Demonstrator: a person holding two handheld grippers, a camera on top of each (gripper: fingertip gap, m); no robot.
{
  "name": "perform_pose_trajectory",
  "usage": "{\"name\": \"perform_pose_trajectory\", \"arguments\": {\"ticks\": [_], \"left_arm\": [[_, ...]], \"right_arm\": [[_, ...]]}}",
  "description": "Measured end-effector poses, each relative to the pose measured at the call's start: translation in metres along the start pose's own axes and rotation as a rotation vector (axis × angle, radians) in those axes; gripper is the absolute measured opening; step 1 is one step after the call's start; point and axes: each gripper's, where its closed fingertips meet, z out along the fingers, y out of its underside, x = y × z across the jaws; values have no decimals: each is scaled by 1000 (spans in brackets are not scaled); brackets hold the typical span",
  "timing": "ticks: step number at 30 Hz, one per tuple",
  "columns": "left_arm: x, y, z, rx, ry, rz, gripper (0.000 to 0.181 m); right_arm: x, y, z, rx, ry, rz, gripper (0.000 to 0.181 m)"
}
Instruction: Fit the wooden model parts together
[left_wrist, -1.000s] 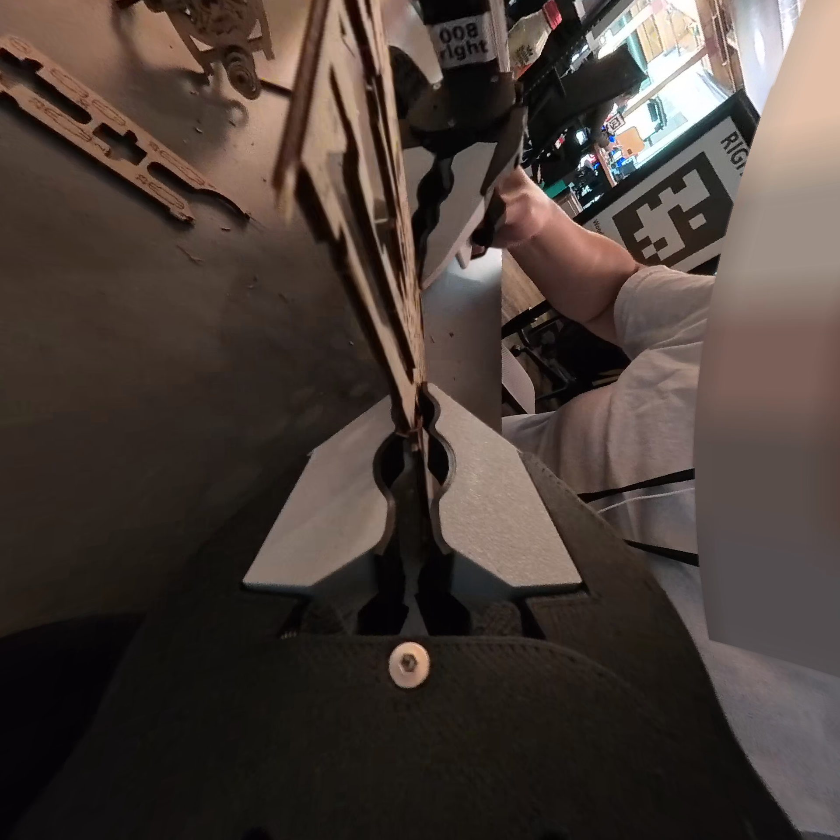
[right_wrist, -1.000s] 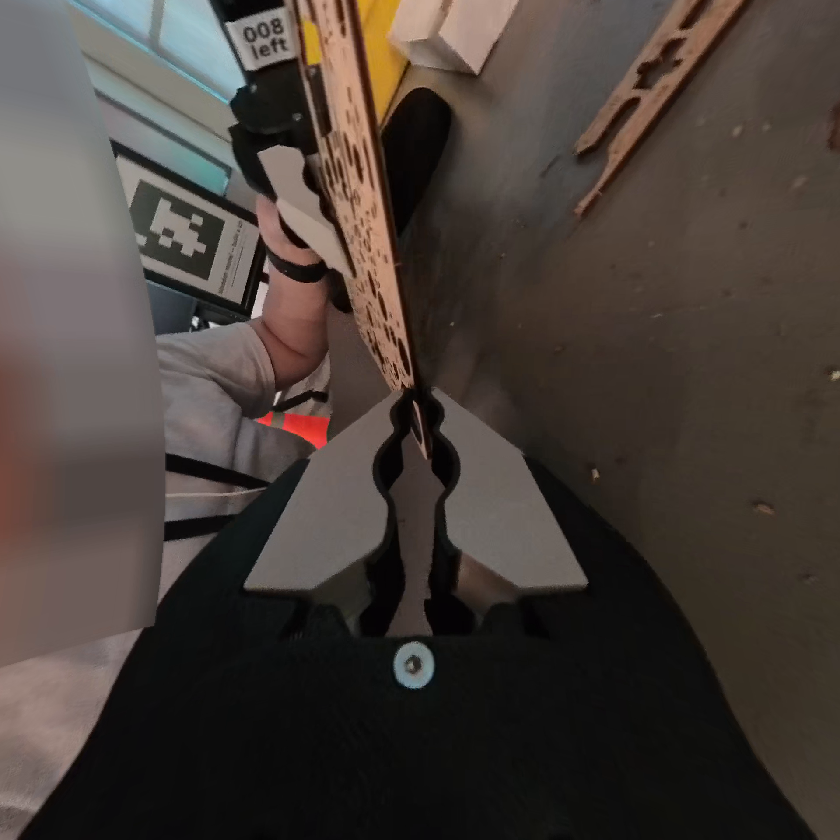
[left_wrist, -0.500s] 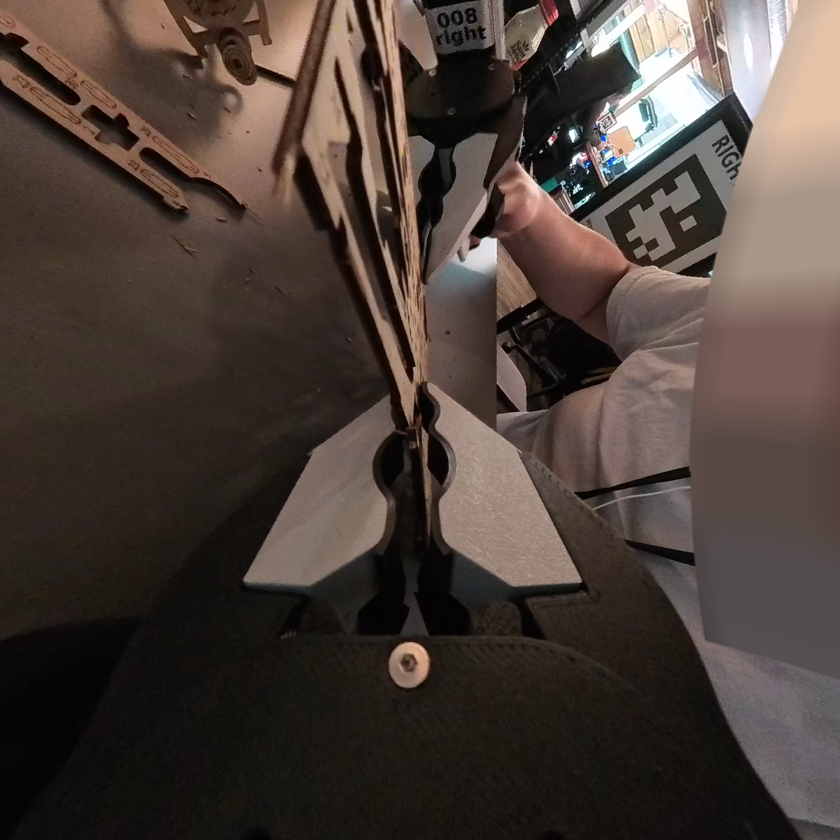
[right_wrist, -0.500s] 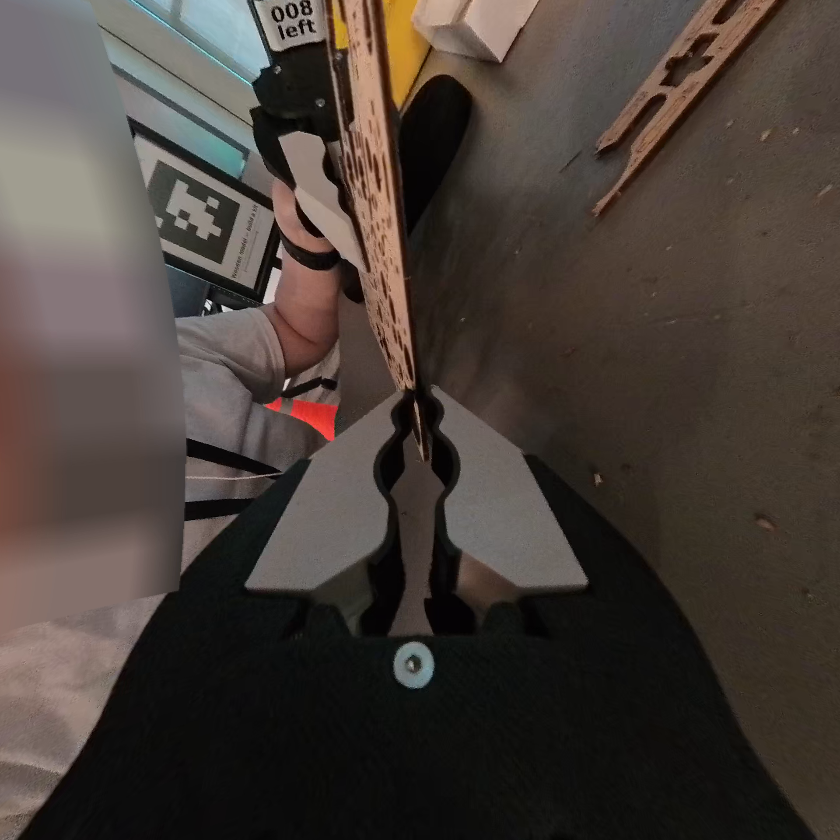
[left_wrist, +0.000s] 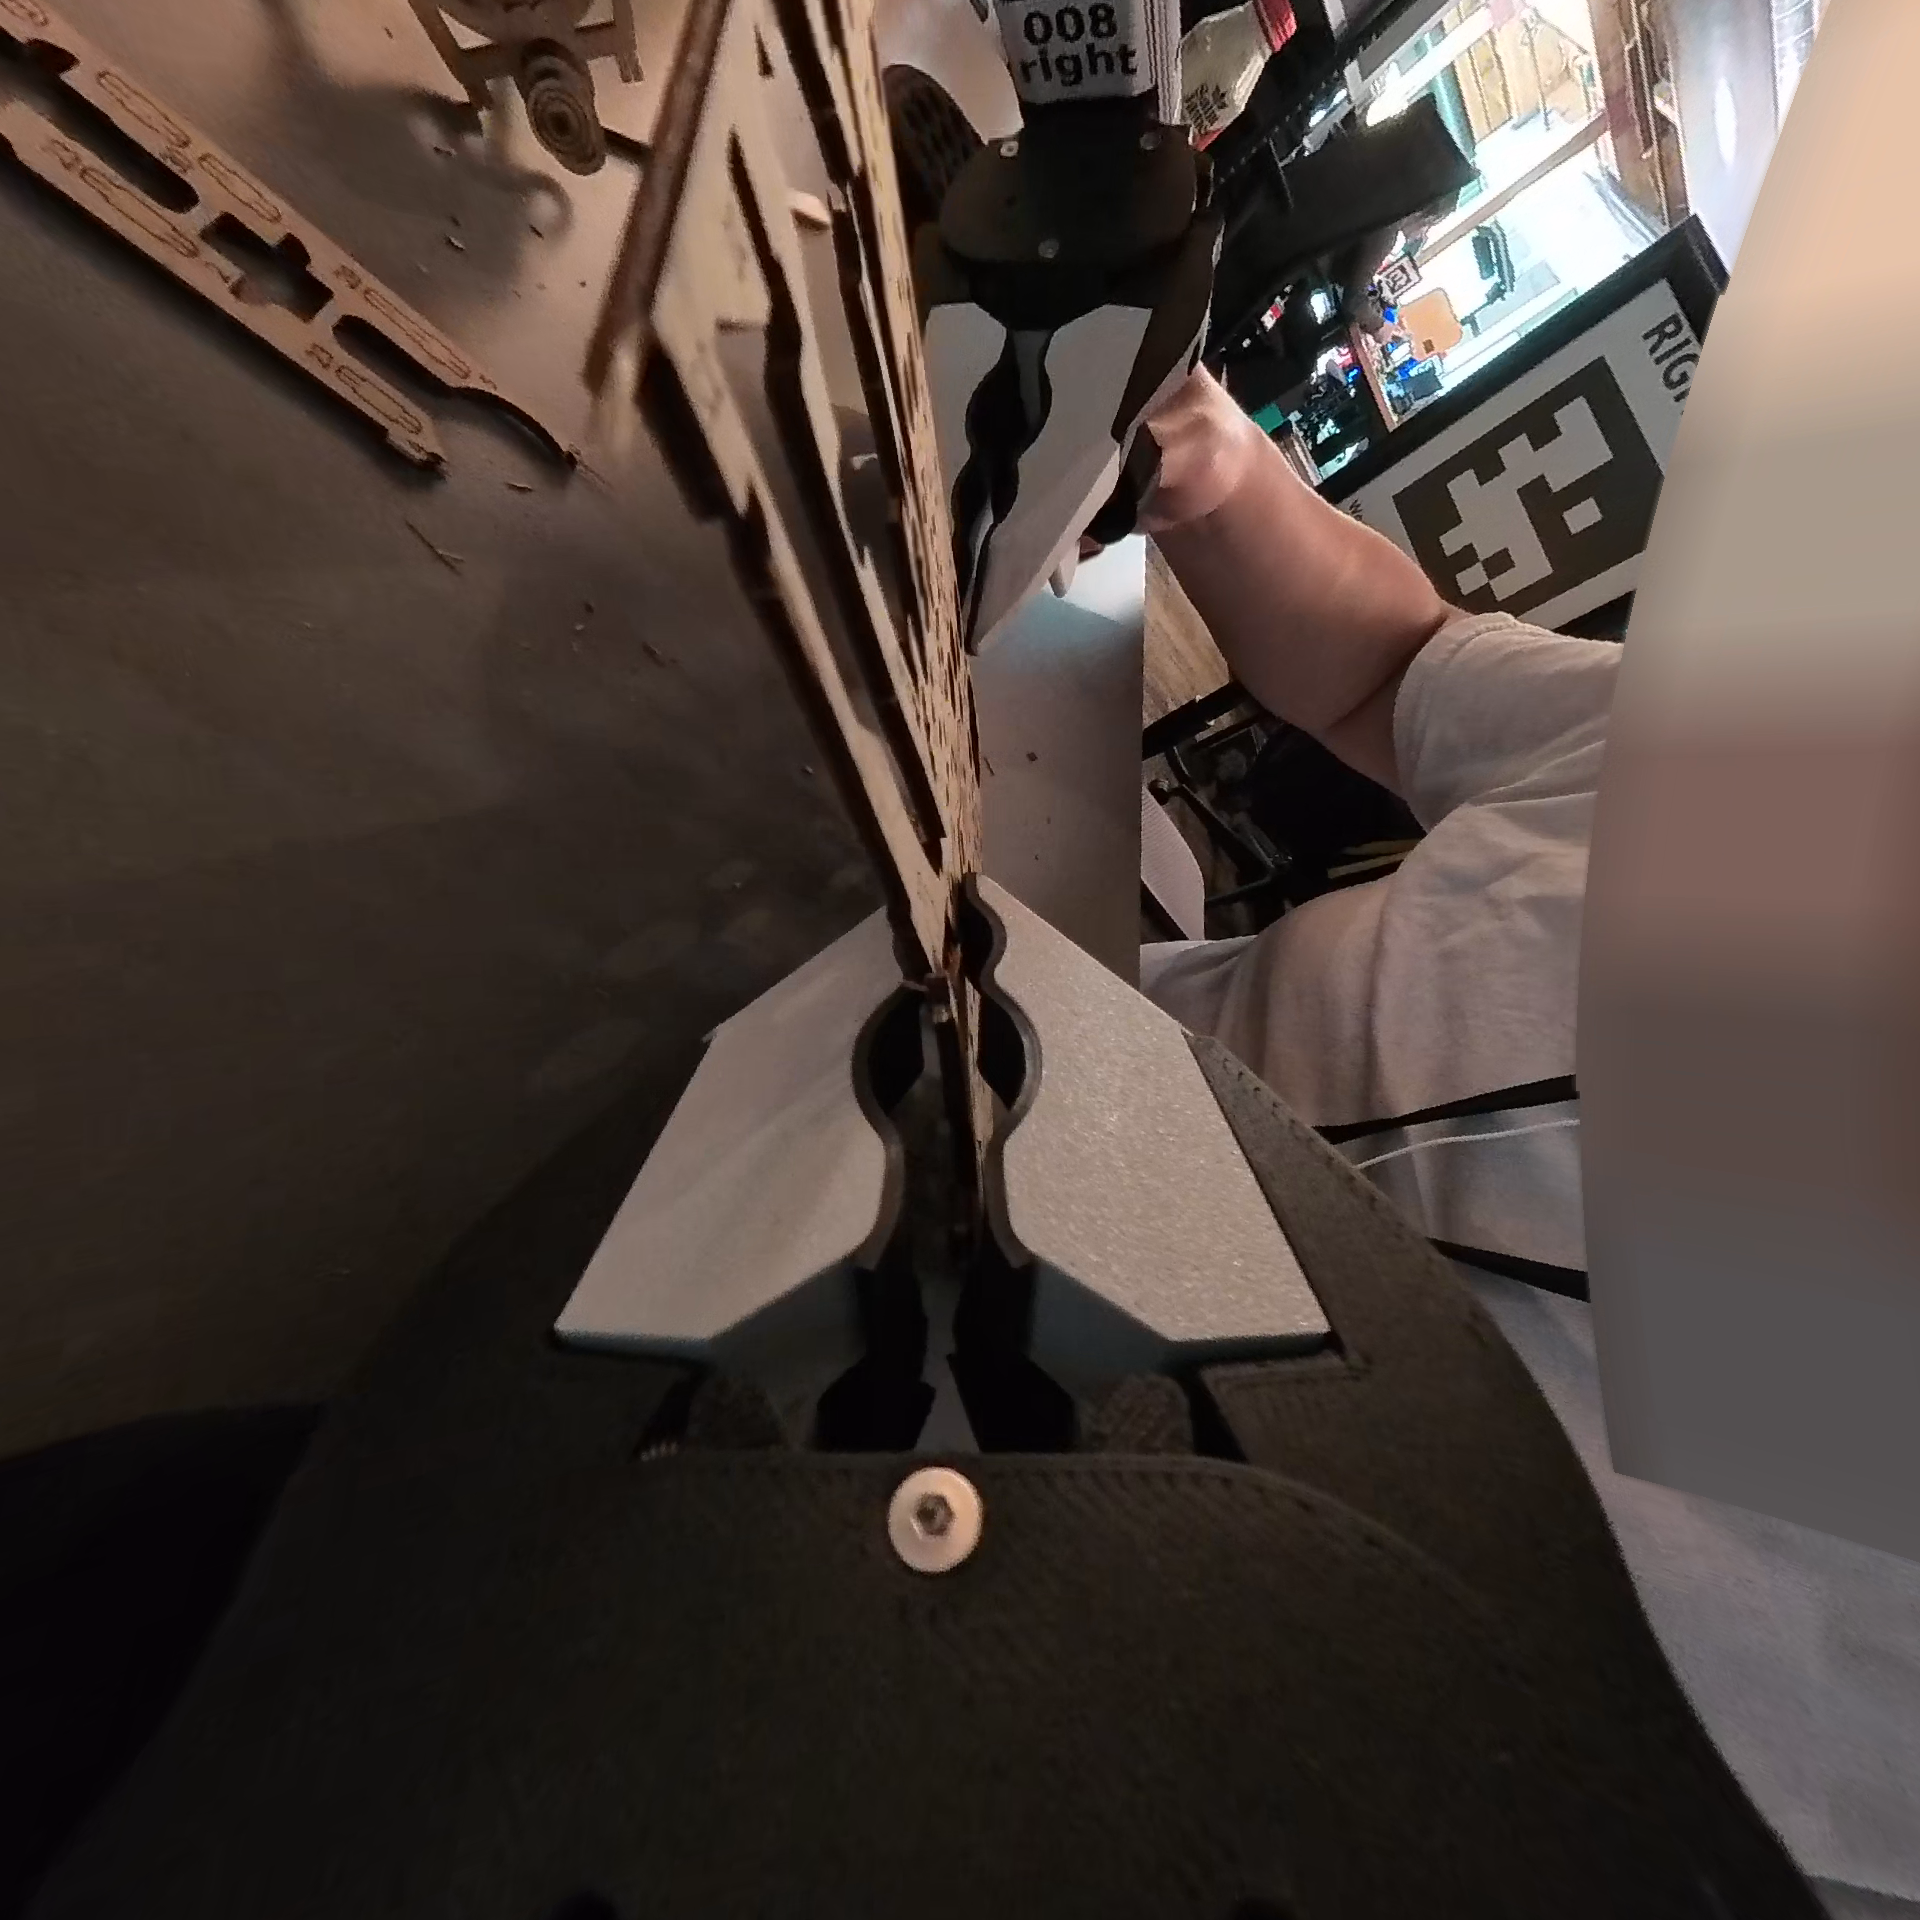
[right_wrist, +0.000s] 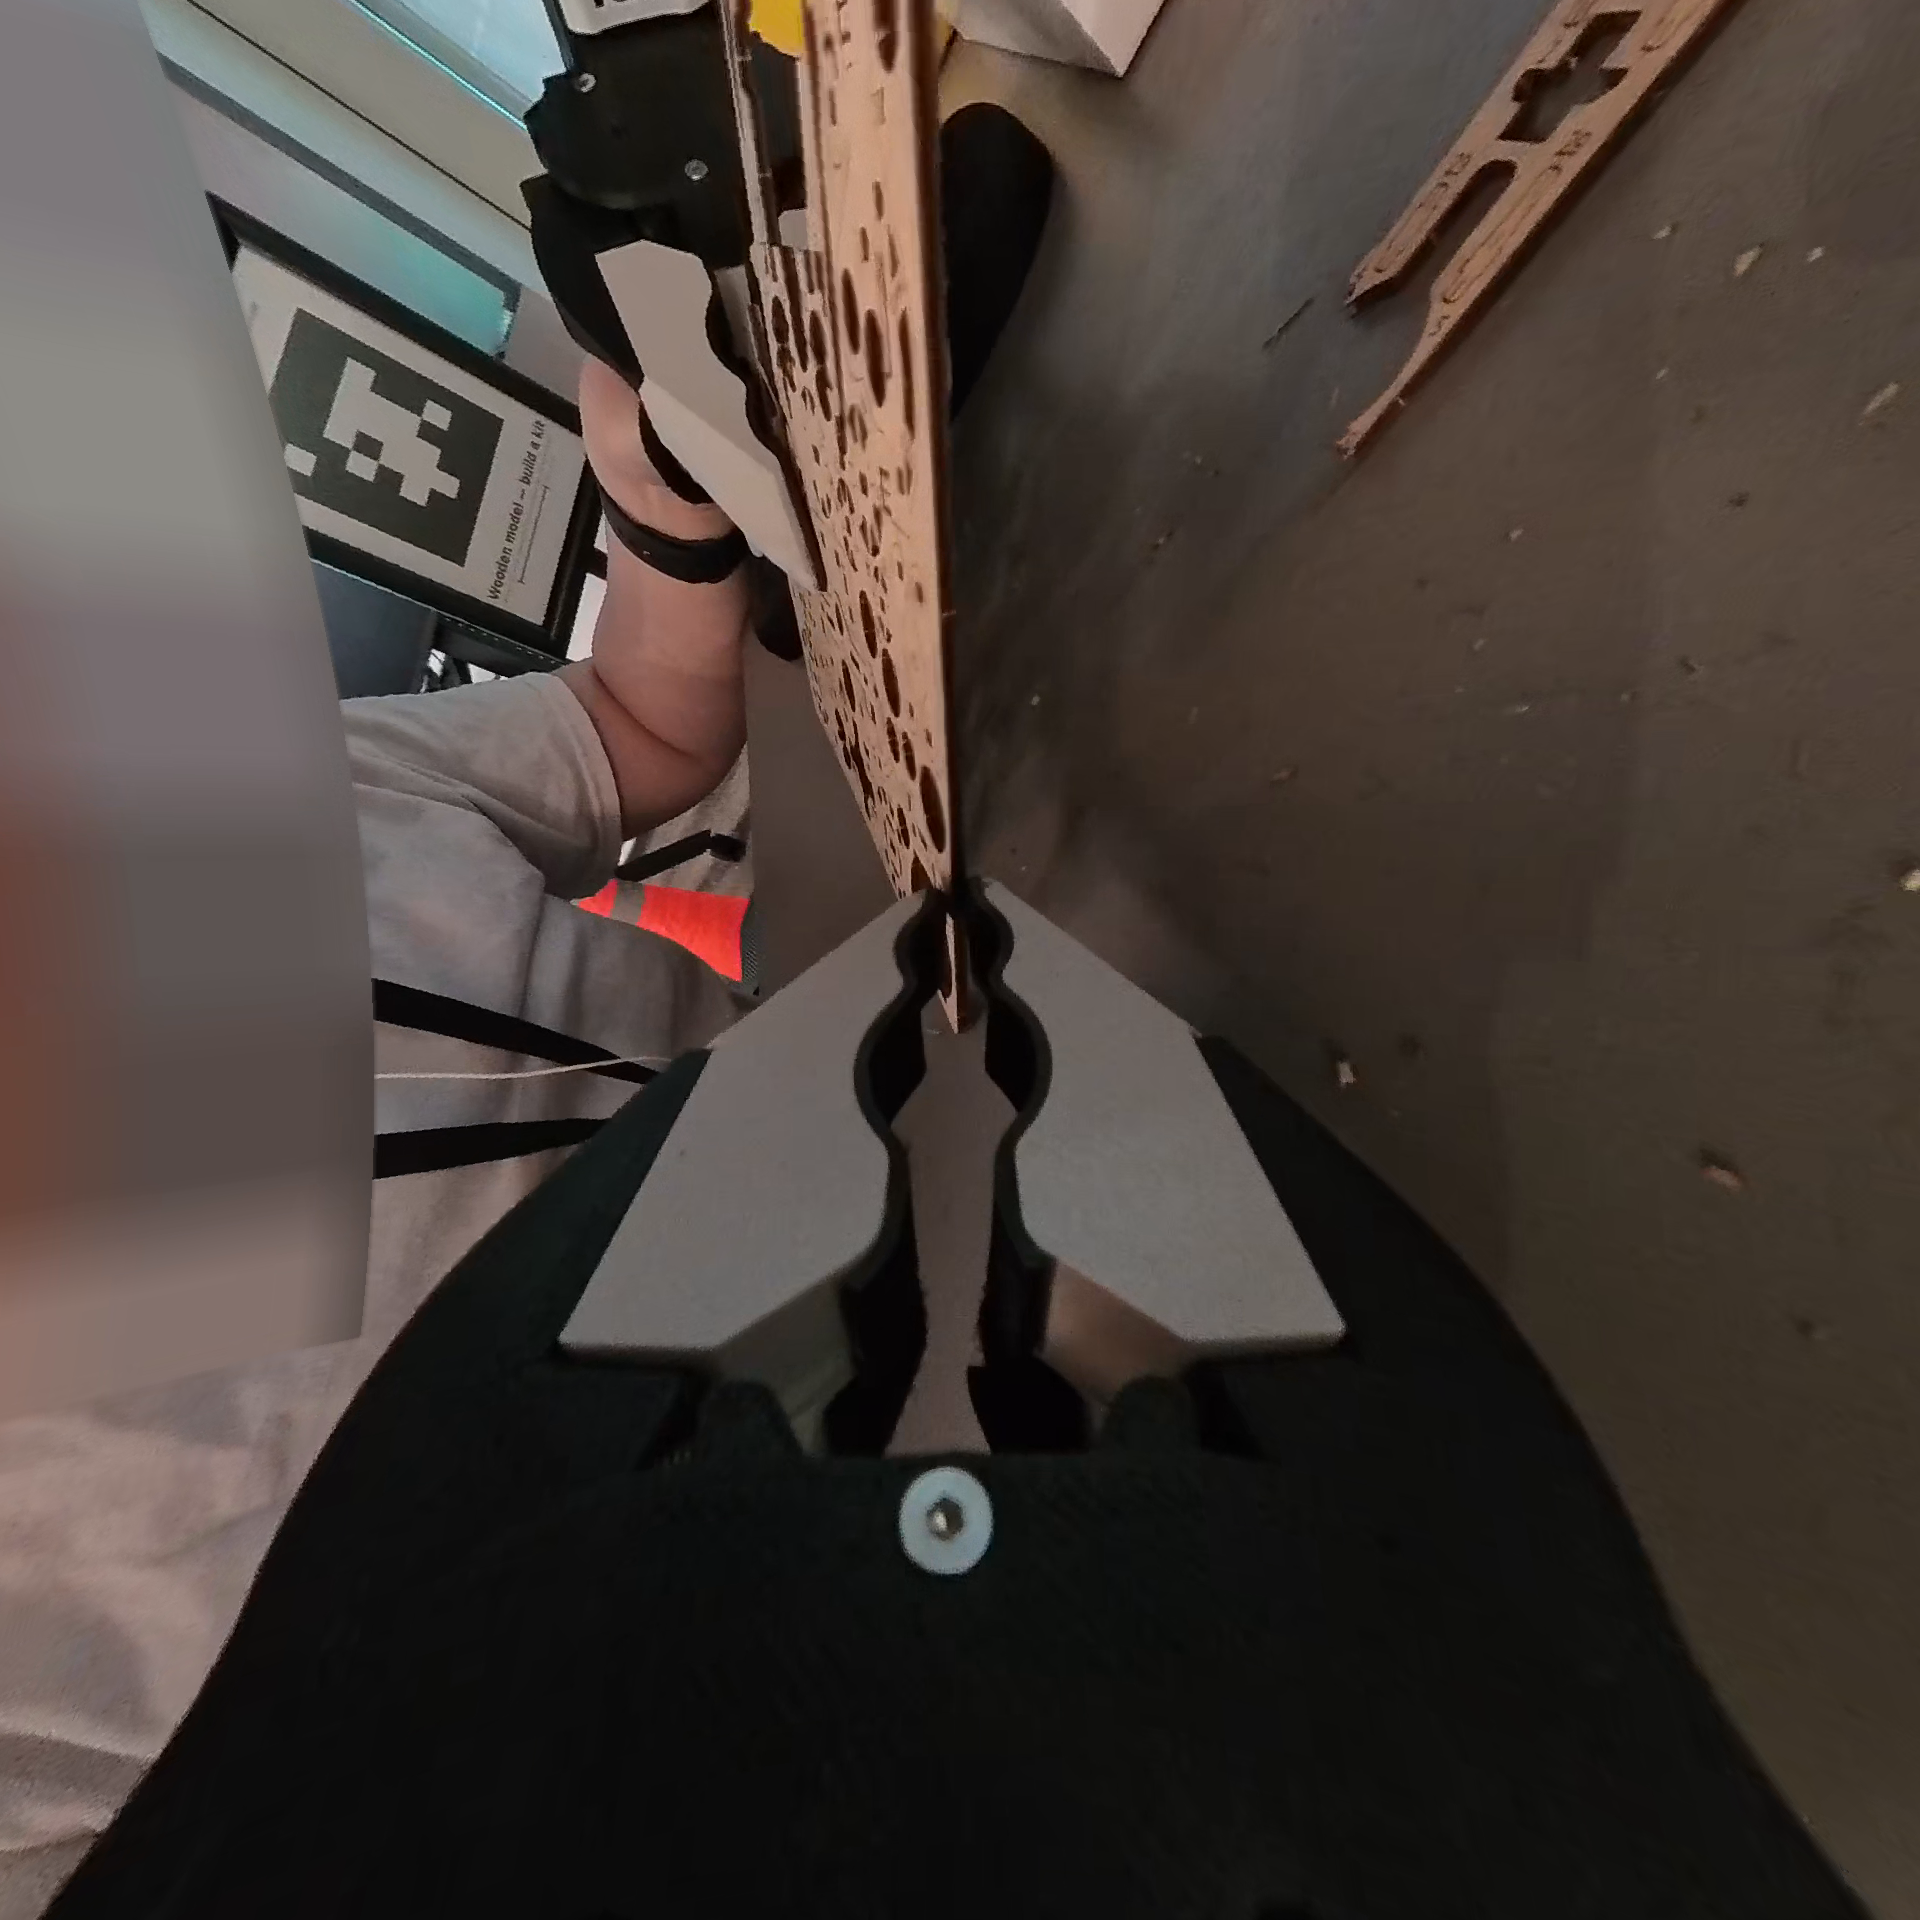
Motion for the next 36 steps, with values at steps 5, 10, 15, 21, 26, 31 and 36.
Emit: {"name": "perform_pose_trajectory", "arguments": {"ticks": [5, 10, 15, 21, 26, 31, 36], "left_arm": [[0, 0, 0, 0, -2, -2, 2], [0, 1, 0, -2, 2, -4, 2], [2, 1, 0, 0, 20, -16, 3], [2, 1, 0, -1, 10, -16, 3], [3, 2, 1, 0, 5, 6, 3], [2, 2, 0, 0, 5, -4, 3], [3, 3, 1, -11, 24, -8, 2]], "right_arm": [[1, 0, 0, 10, 4, 25, 2], [8, 1, 2, 17, 61, 65, 2], [9, 1, 3, 35, 88, 89, 2], [11, 1, 4, 22, 135, 117, 2], [12, 2, 5, -12, 175, 165, 2], [14, 2, 6, -68, 239, 155, 1], [2, 3, 0, -140, 184, 49, 2]]}}
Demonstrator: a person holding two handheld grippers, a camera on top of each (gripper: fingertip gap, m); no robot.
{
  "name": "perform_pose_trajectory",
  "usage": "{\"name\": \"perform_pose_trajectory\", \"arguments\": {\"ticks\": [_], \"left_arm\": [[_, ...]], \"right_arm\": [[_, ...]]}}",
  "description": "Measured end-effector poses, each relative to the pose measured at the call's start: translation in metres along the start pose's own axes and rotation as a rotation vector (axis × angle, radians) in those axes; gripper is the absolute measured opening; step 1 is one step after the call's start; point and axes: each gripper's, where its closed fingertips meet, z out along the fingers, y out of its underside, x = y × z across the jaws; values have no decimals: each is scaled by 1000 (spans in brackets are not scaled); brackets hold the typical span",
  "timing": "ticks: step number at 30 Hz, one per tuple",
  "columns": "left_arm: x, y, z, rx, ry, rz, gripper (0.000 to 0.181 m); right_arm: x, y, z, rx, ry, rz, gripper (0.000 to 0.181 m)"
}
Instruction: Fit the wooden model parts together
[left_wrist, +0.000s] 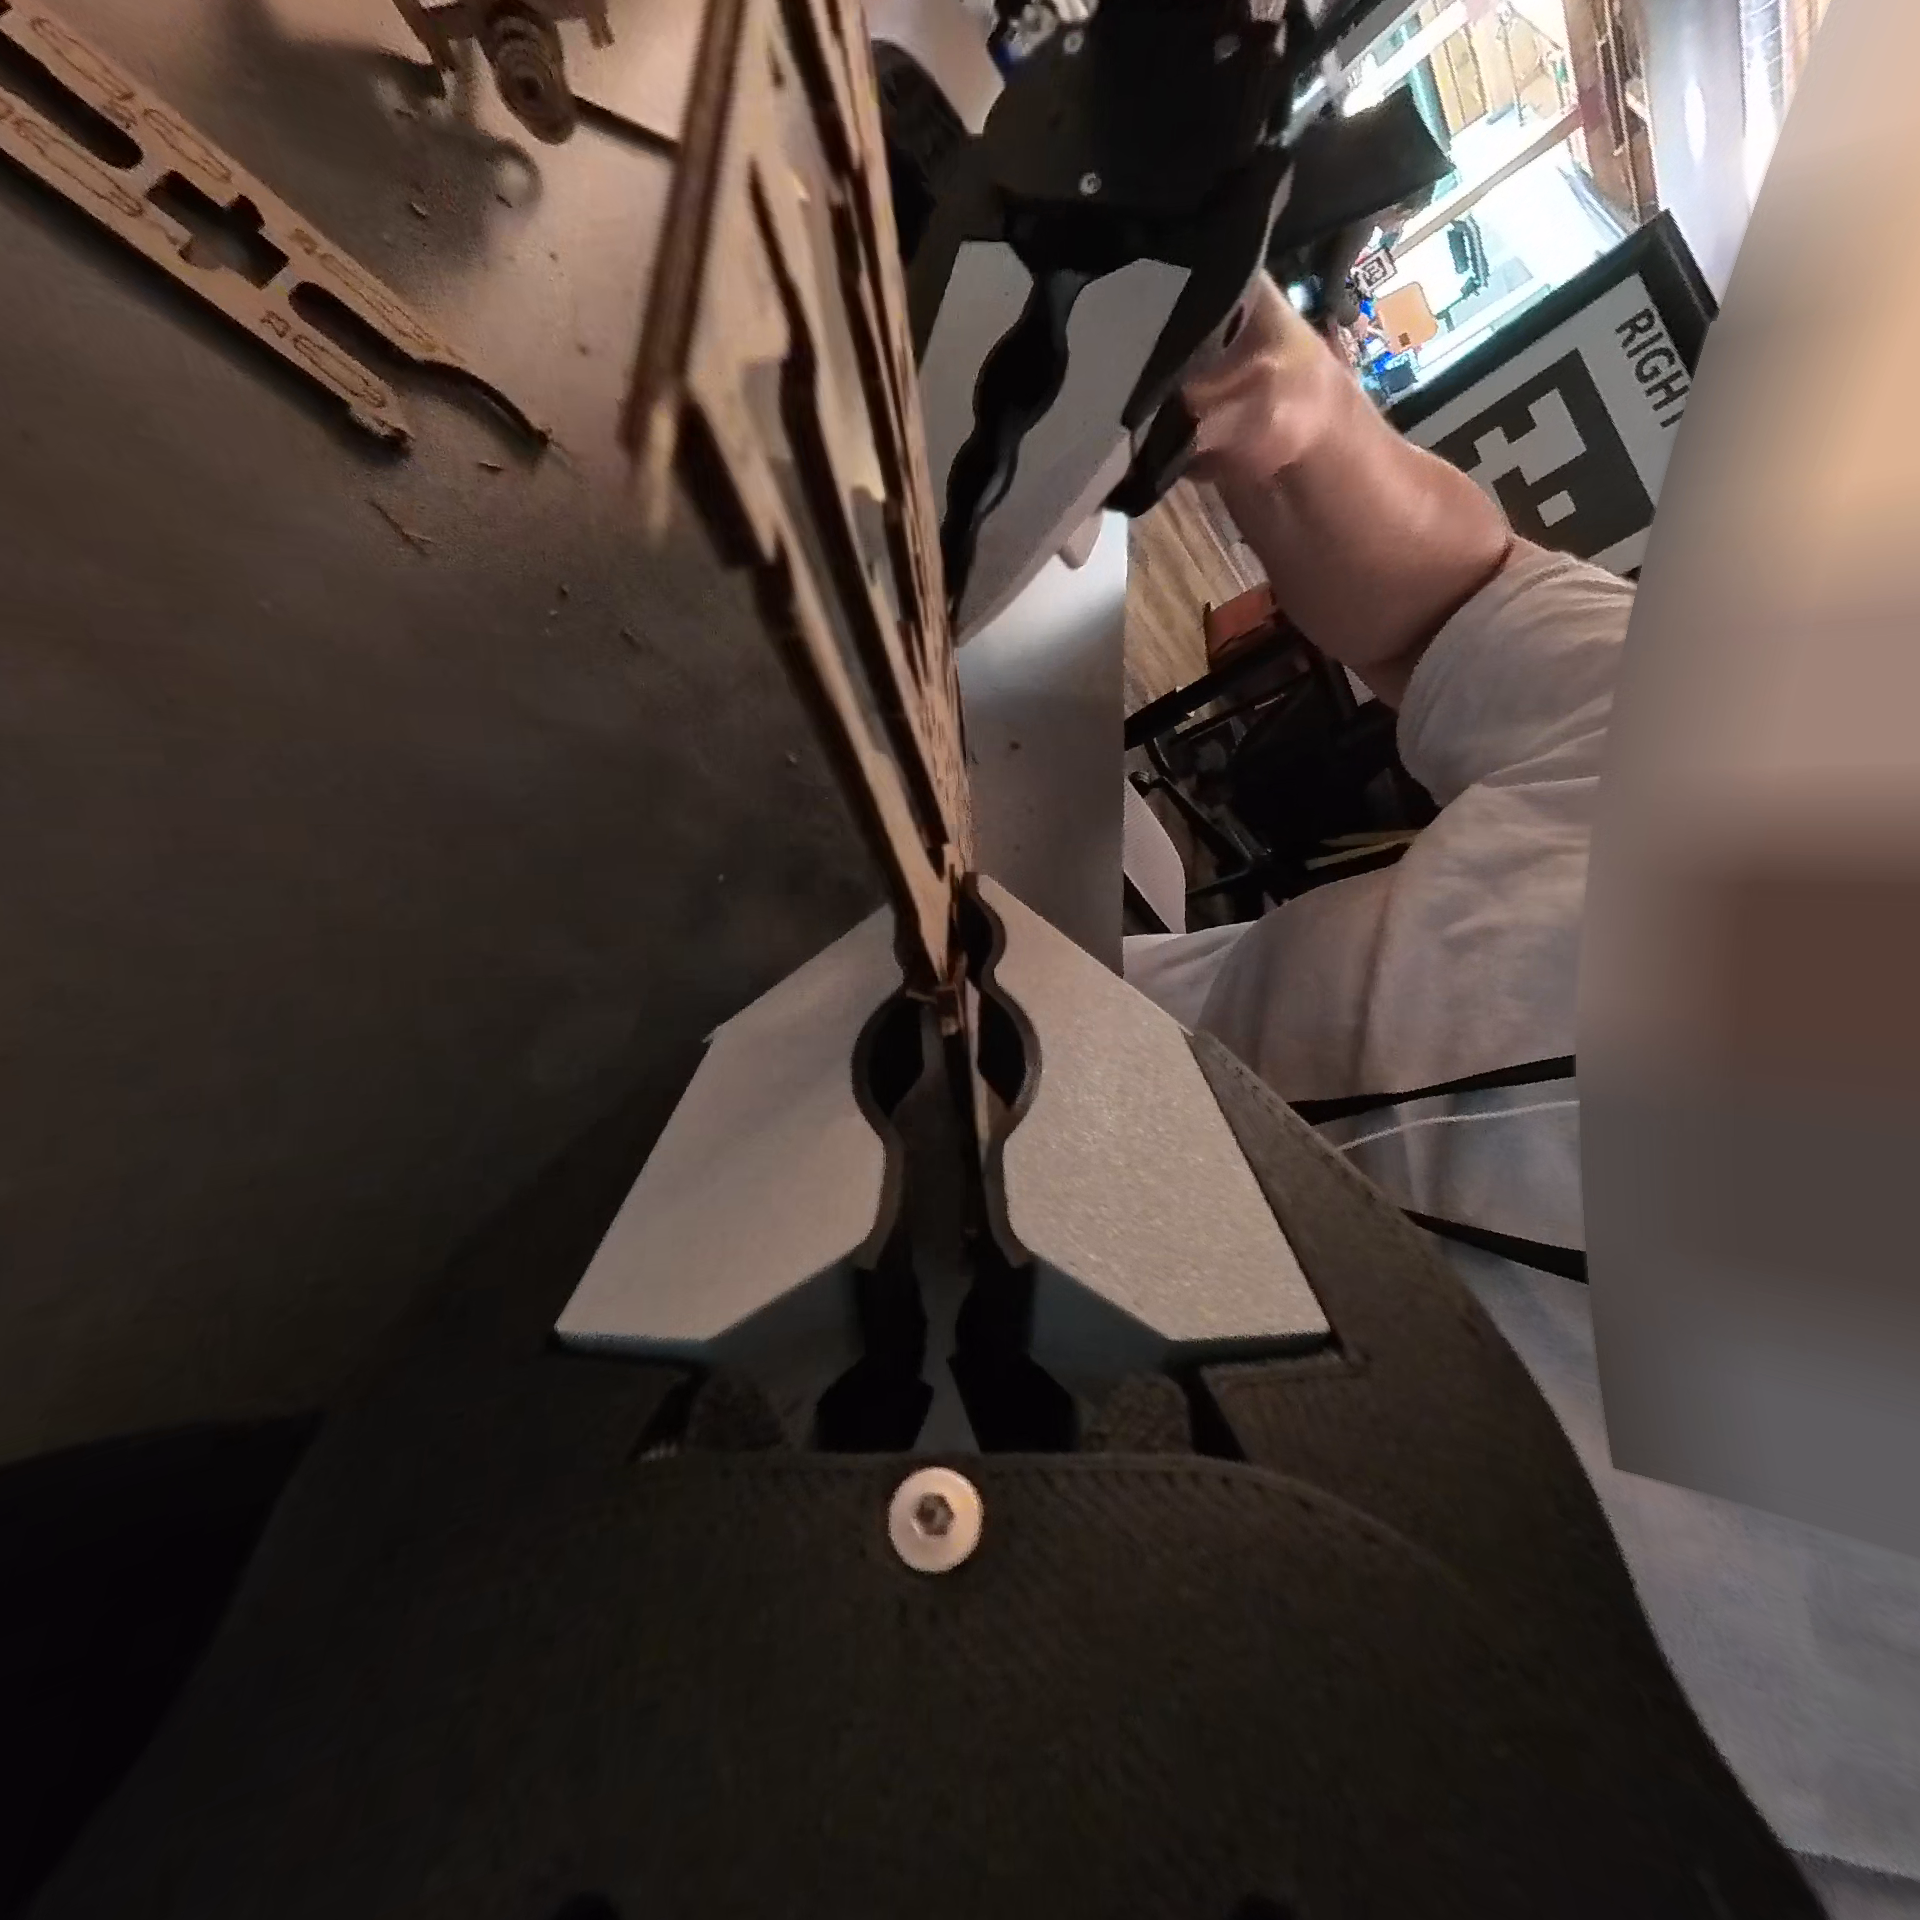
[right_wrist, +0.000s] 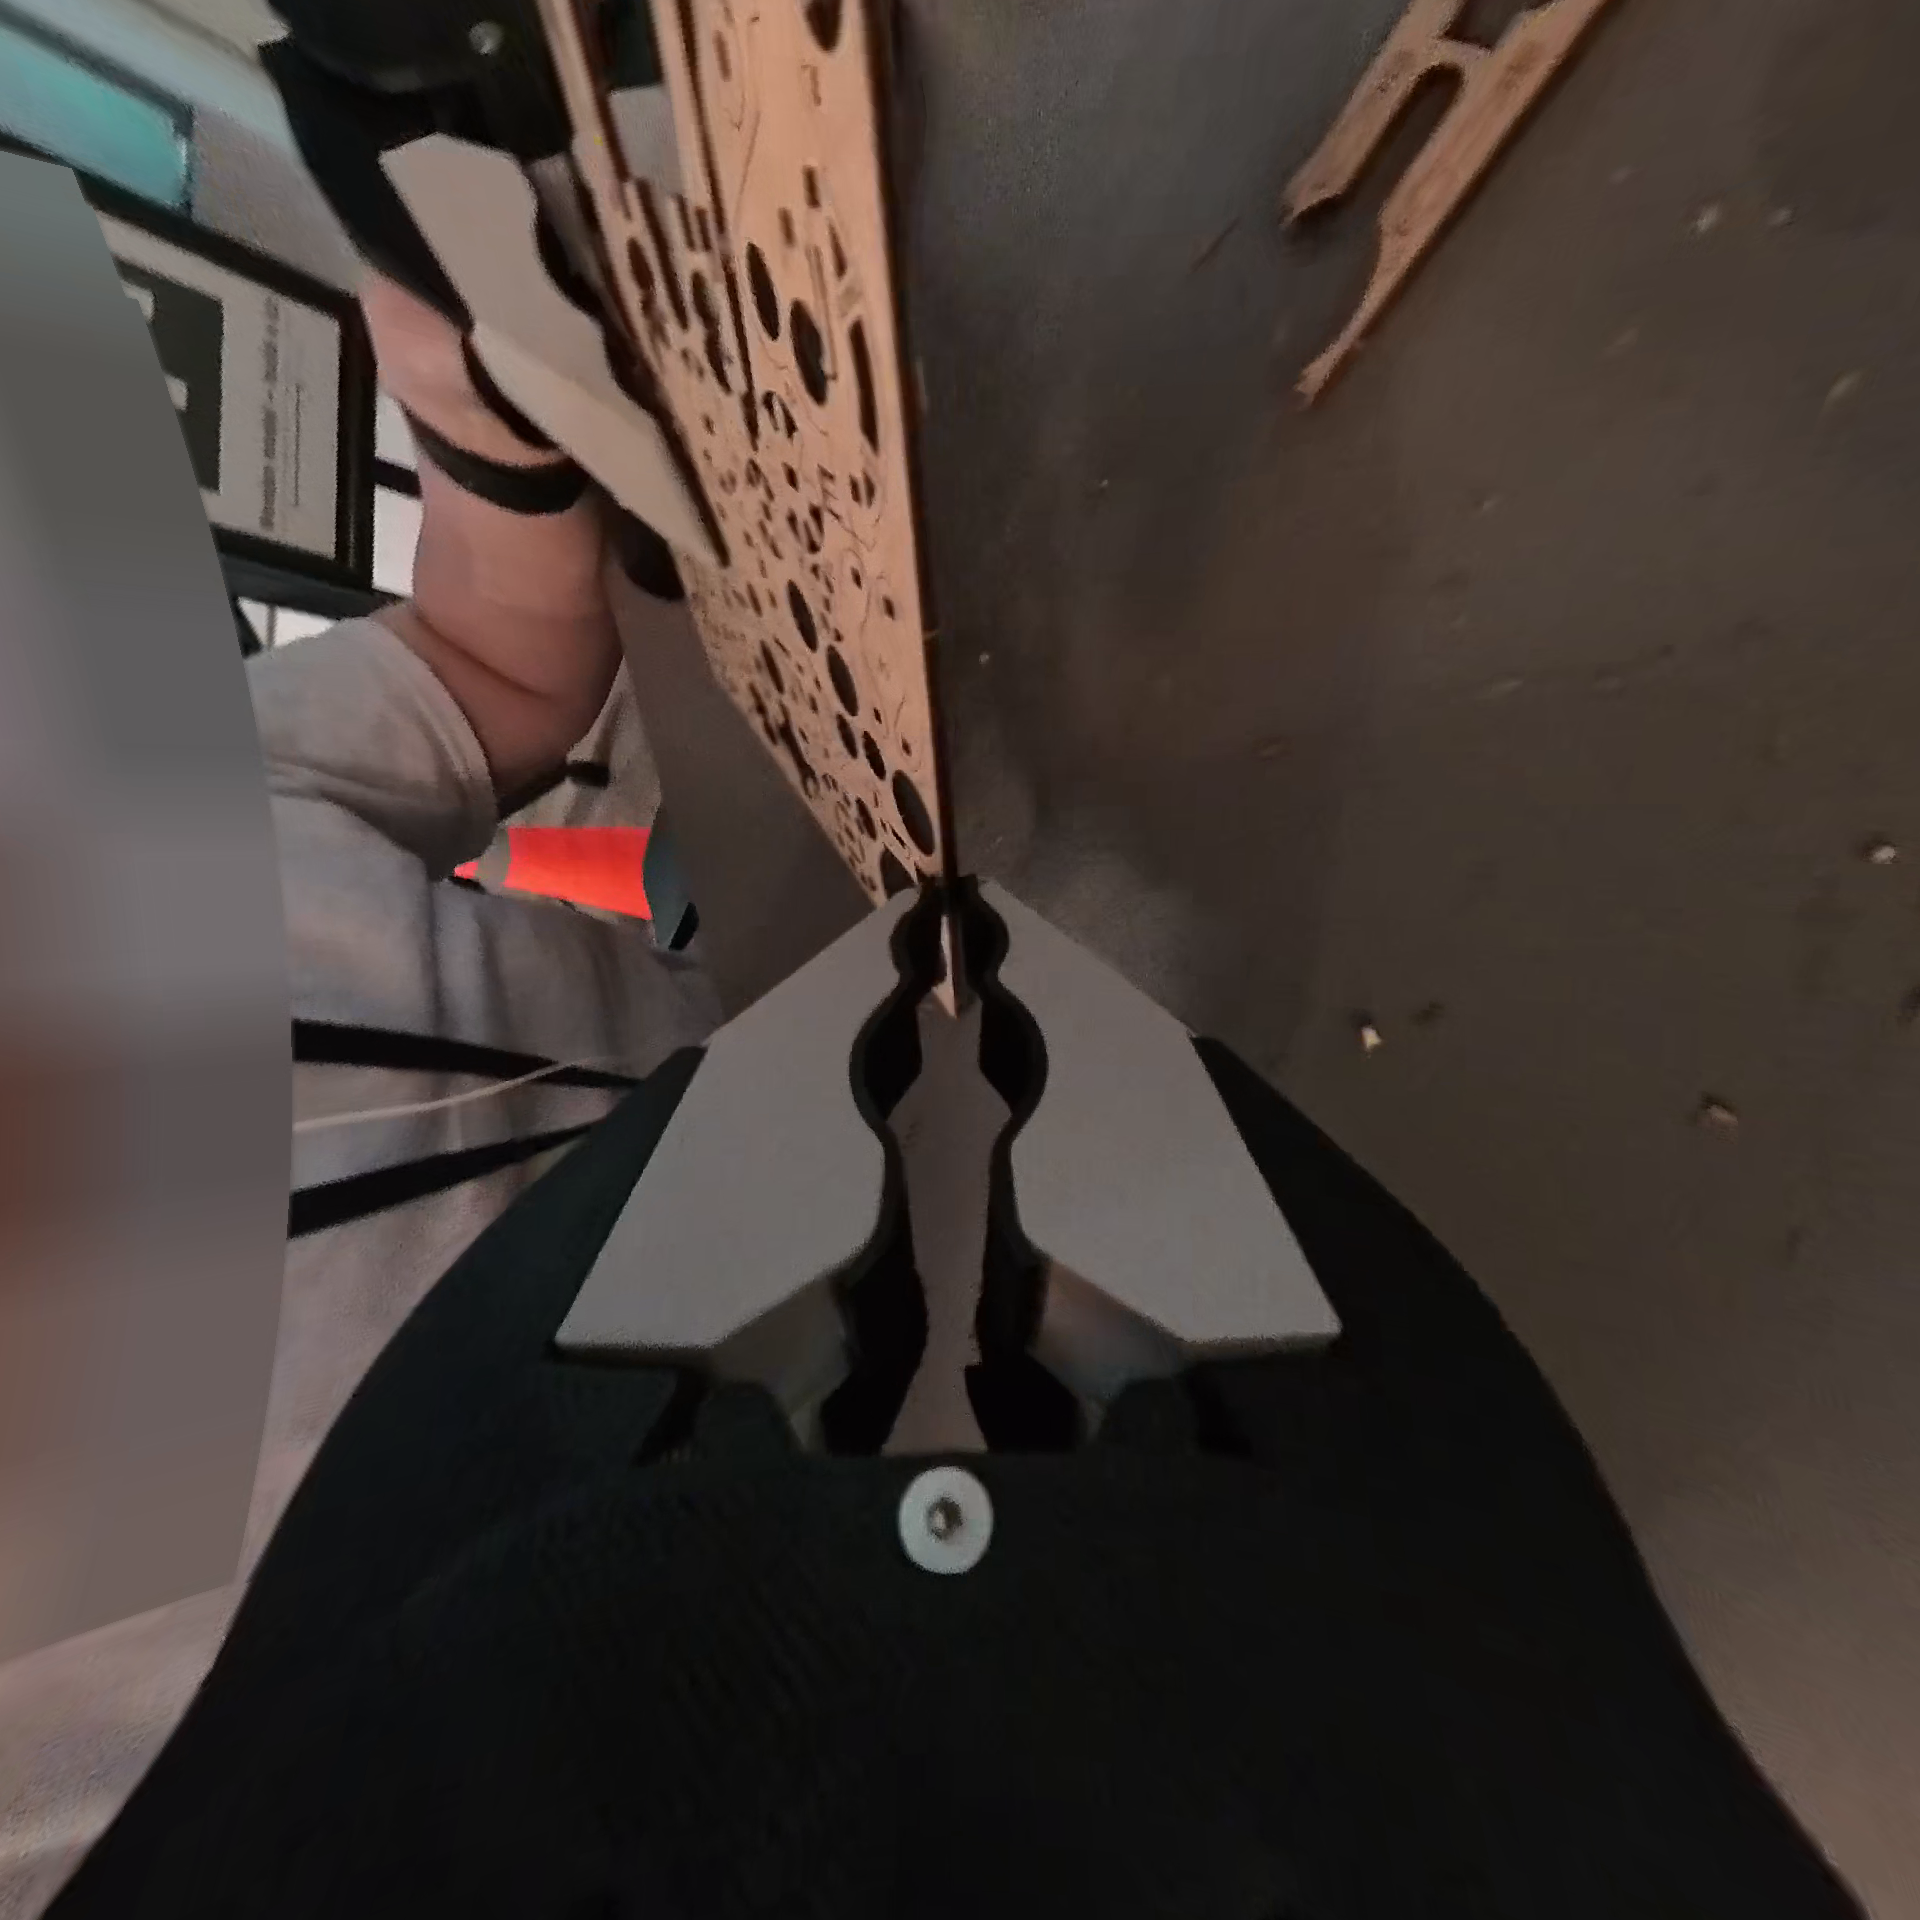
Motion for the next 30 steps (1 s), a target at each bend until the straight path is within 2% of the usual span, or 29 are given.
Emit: {"name": "perform_pose_trajectory", "arguments": {"ticks": [10, 16, 22, 25, 27, 30], "left_arm": [[0, 1, 0, -11, 17, -18, 2], [0, 2, 0, -13, 19, -17, 2], [0, 2, 1, -14, 20, -16, 2], [1, 2, 1, -14, 19, -15, 2], [0, 1, 0, -13, 18, -14, 2], [0, 1, 1, -10, 14, -12, 2]], "right_arm": [[-4, 1, -1, 55, -81, -77, 2], [-5, -8, -16, 144, -104, -95, 0], [-4, -2, -6, 119, -65, -99, 10], [0, 1, -1, 93, -24, -106, 9], [-3, -1, 0, 105, -37, -106, 2], [0, -5, -1, 132, -14, -79, 1]]}}
